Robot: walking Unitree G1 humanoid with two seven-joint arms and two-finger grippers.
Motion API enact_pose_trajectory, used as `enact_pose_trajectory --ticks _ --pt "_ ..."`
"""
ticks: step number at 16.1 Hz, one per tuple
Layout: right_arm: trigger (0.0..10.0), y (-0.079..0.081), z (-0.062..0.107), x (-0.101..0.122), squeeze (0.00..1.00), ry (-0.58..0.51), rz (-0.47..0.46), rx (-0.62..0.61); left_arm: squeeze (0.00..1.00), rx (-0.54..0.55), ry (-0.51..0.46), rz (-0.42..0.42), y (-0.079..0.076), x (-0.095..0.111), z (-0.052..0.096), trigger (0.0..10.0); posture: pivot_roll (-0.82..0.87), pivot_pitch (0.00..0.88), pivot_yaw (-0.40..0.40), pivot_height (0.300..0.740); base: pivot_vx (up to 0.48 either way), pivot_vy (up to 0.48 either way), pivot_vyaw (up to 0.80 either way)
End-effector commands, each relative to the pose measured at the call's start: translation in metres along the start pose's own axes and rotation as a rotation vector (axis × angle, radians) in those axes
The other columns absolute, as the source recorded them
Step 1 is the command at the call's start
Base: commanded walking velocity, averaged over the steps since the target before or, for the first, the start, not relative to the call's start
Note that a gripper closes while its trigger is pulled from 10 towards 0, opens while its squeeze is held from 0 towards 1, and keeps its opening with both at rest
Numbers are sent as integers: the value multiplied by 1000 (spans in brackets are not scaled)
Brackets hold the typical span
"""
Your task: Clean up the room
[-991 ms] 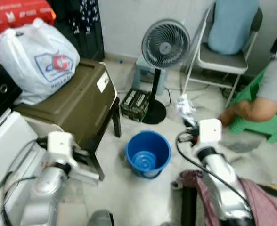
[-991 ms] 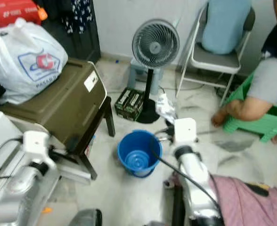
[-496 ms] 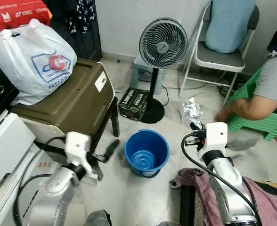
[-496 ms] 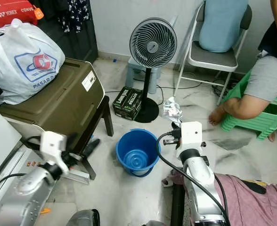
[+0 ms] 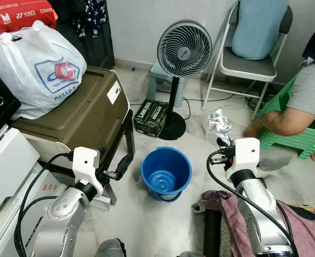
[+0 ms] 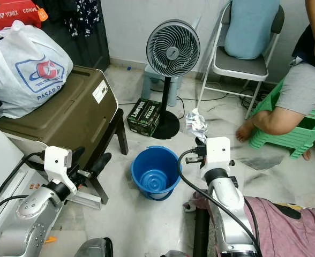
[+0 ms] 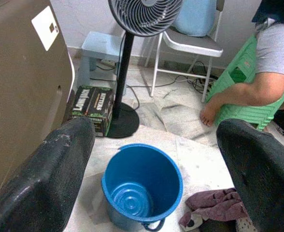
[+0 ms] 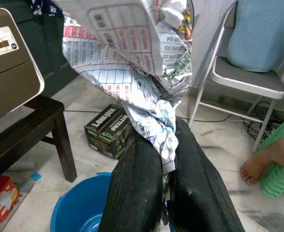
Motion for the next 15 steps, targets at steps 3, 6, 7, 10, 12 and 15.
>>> enact_pose_trajectory --ticks 3,6,7,10,12,15 --pt "10000 -2 -1 1 0 2 -9 -9 0 1 -16 6 1 3 -1 10000 -49 74 -61 740 348 0 0" --pt "10000 0 -2 1 0 1 -4 1 0 0 -14 6 1 3 -1 10000 -49 74 -61 740 379 0 0" --pt "10000 0 -2 1 0 0 -4 4 0 -1 -14 6 1 3 -2 10000 -49 74 -61 740 390 0 0" --pt "10000 1 -2 1 0 -1 -6 9 0 -9 -9 4 0 2 -3 10000 -49 77 -59 740 389 0 0" --pt "10000 2 -3 1 0 0 -5 10 0 -10 -9 3 0 2 -3 10000 -49 76 -59 740 381 0 0" --pt "10000 2 -3 1 0 1 -4 12 0 -18 -8 4 -1 2 -3 10000 -47 77 -60 740 366 0 0"
Point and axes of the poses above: a point about 5 cm out from each wrist's last joint towards the gripper, its own z axis pointing back from the gripper into the wrist, its own x axis along the axis of the wrist's last joint, y = z × x, the point moved 6 cm from there along -z, pointing out of the wrist towards the gripper, and after that the axes turned 11 degrees about z, right-handed, at the moved point
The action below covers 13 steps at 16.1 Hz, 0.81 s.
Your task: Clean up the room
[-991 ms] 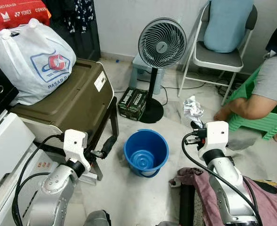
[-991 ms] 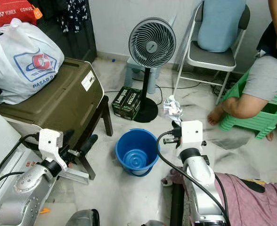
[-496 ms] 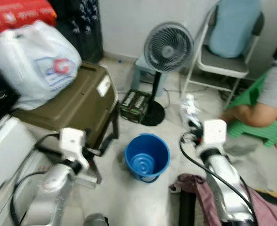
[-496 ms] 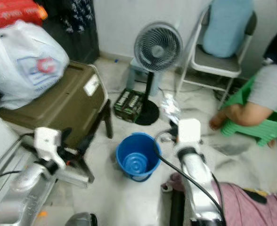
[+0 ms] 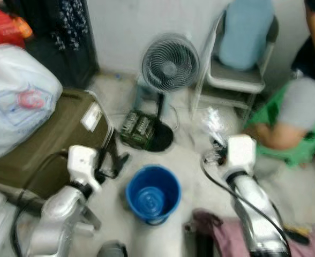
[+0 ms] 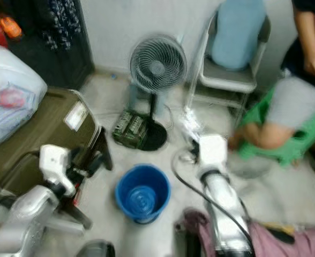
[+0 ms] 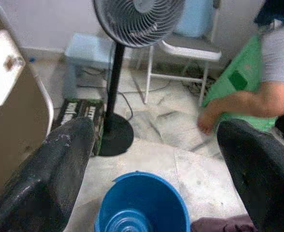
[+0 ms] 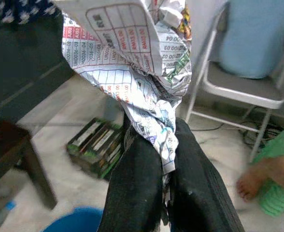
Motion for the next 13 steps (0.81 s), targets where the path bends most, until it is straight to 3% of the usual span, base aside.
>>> enact_pose_trajectory --ticks 1,3,7,9,11,13 --pt "10000 -13 5 -8 0 24 12 -31 0 -33 -14 4 -10 3 -4 10000 -48 76 -60 740 352 0 0" --pt "10000 -12 5 -8 0 23 12 -30 0 -25 -11 1 -10 2 -5 10000 -48 76 -60 740 319 0 0" --pt "10000 -9 2 -7 0 20 21 -17 0 10 -30 -23 -3 6 -6 10000 -40 72 -61 740 0 0 0" --pt "10000 -7 0 -6 0 16 21 -10 0 79 -52 -58 14 11 -5 10000 -34 70 -64 740 0 0 0" --pt "10000 -6 -2 -5 0 11 29 0 0 140 -63 -93 32 13 -1 10000 -28 68 -66 740 0 0 653" --pt "10000 -6 -3 -5 0 11 25 1 0 156 -69 -116 38 14 0 10000 -25 65 -68 740 0 0 800"
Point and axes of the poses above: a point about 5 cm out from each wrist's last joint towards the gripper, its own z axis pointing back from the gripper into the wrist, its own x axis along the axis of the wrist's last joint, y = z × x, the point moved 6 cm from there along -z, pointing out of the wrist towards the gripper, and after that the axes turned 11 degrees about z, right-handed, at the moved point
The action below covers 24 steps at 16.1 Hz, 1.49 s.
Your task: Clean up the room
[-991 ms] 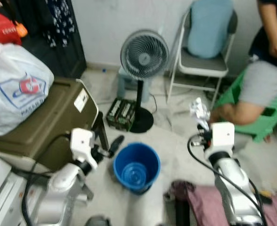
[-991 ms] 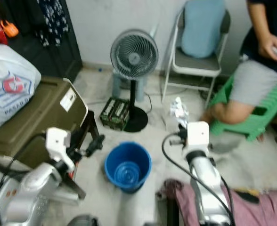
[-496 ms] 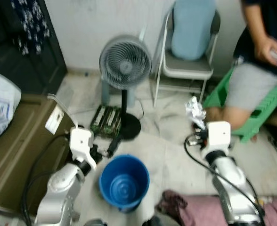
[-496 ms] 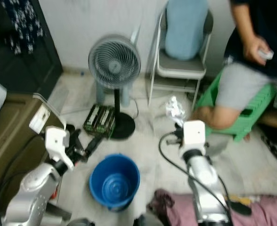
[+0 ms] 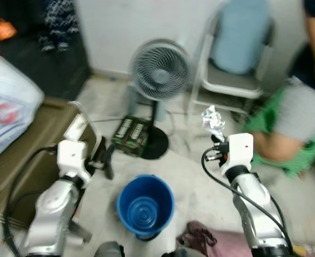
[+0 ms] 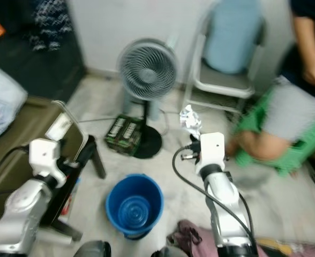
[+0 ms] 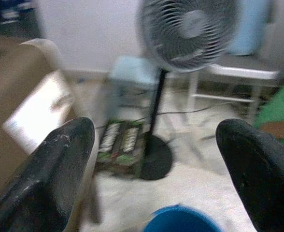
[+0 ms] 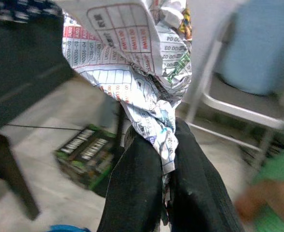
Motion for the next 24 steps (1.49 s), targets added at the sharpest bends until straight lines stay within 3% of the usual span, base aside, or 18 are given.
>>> enact_pose_trajectory --ticks 1,2,5,8,10,14,17,21,22,24 --pt "10000 -1 -1 -4 0 15 1 -1 0 -7 4 -41 -1 -2 0 10000 -22 63 -69 740 0 0 463" --pt "10000 0 -3 -4 0 15 0 4 0 -7 7 -106 1 -4 0 10000 -16 62 -73 740 0 0 0" --pt "10000 1 -6 -7 0 26 -1 13 0 -27 -2 -71 -2 -3 -2 10000 -10 58 -78 740 0 0 0" --pt "10000 2 -11 -13 0 59 15 24 0 -122 -32 -56 -24 3 -5 10000 -6 55 -79 740 0 0 0" --pt "10000 4 -10 -34 0 150 15 68 0 -167 -36 -90 -38 1 -4 10000 -4 60 -76 740 0 0 0" --pt "10000 -8 -10 -45 0 193 44 63 0 -168 -41 -115 -39 1 0 10000 -5 70 -77 740 0 0 0" --pt "10000 -2 -17 -44 0 198 60 86 0 -161 -63 -124 -38 9 2 10000 28 75 -93 740 0 0 800" --pt "10000 2 -19 -55 0 277 1 59 0 -184 -88 -130 -43 22 11 10000 45 108 -96 740 0 0 400" --pt "10000 4 -19 -65 0 340 -55 34 0 -270 -59 -133 -57 21 14 10000 43 122 -85 740 0 0 0" --pt "10000 12 -17 -77 0 410 -76 37 0 -373 -28 -144 -76 21 17 10000 45 150 -69 740 0 0 0"
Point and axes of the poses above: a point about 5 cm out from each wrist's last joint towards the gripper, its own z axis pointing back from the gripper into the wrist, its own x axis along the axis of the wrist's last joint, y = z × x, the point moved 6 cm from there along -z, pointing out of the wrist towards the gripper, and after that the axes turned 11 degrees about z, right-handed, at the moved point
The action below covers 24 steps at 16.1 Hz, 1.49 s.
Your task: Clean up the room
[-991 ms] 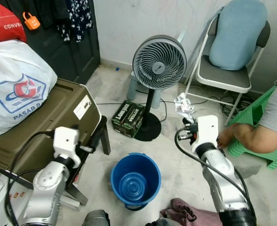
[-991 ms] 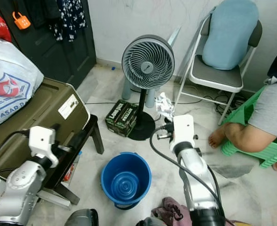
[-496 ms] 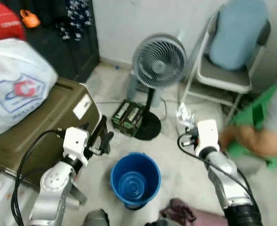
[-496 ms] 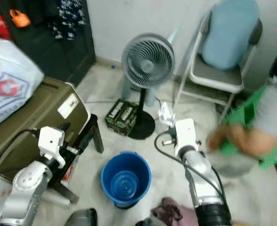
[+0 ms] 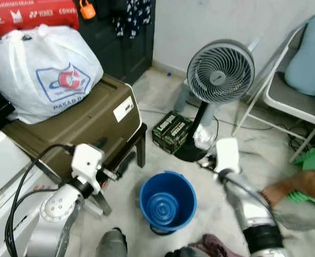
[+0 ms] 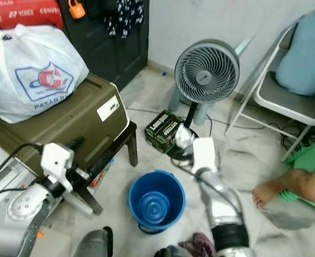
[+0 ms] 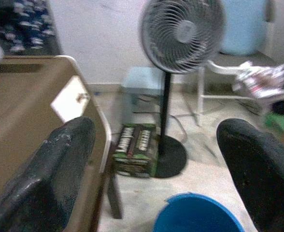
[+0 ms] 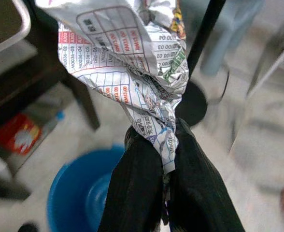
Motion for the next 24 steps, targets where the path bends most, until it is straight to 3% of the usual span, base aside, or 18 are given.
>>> enact_pose_trajectory --ticks 1,3,8,11,22,23,24 --pt "10000 2 -2 -8 0 54 -14 -10 0 -91 11 -21 -16 5 -1 10000 41 165 -58 740 0 0 0" --pt "10000 24 -6 -9 0 67 -18 33 0 -147 43 -17 -27 5 3 10000 63 195 -41 740 0 0 0" --pt "10000 35 -21 -25 0 181 -94 20 0 -164 74 -22 -32 11 16 10000 115 248 -19 740 0 0 0" --pt "10000 42 -27 -26 0 192 -88 32 0 -152 94 -18 -31 12 22 10000 137 267 -10 740 0 0 0" --pt "10000 30 -40 -17 0 179 -95 -15 0 -140 119 8 -37 11 28 10000 144 276 -13 740 0 0 0" --pt "10000 28 -41 -15 102 173 -98 -18 0 -139 120 10 -37 11 28 10000 145 275 -14 740 0 0 0" --pt "10000 25 -42 -11 839 153 -113 -26 0 -138 120 11 -37 11 27 10000 146 274 -14 740 0 0 0"
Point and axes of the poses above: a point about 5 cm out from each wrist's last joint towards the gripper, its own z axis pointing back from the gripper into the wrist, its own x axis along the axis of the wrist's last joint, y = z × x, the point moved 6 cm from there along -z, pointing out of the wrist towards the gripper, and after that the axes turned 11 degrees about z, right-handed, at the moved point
